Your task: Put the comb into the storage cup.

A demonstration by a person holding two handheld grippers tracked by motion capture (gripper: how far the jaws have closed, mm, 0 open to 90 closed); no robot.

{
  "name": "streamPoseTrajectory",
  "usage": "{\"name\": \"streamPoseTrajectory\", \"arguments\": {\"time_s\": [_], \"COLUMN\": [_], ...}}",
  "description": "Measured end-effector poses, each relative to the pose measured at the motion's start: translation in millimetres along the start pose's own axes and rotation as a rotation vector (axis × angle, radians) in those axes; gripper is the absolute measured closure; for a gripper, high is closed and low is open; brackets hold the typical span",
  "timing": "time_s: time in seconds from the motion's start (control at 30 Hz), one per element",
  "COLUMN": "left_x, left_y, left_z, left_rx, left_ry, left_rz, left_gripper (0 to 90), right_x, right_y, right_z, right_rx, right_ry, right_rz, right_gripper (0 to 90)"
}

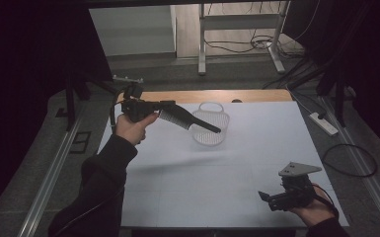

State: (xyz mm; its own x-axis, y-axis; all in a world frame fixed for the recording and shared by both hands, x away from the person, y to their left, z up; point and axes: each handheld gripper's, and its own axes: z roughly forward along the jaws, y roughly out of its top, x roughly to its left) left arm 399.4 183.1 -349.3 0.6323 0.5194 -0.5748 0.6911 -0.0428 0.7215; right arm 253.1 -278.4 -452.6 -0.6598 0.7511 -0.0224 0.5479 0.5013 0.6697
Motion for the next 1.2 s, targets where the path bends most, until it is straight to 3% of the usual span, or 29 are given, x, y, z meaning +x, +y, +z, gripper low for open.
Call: {"name": "streamPoseTrajectory", "arguments": {"time_s": [0.5,1.2], "left_x": [1.5,16.0], "left_y": [8.4,14.8], "left_z": [-3.9,17.2], "left_rx": [-0.024,-0.009], "left_ry": [0.029,0.107], "left_rz": [0.003,-0.023], "left_gripper": [84.1,84.1], "right_x": [-10.9,-9.2], "right_y": [-18.9,-25.1], "right_z": [-23.6,-32.5], "right_rx": [0.019,0.029], "right_ry": [-0.059,-0.084], "right_rz": [0.118,0.124], "right_gripper": [0.0,0.0]}}
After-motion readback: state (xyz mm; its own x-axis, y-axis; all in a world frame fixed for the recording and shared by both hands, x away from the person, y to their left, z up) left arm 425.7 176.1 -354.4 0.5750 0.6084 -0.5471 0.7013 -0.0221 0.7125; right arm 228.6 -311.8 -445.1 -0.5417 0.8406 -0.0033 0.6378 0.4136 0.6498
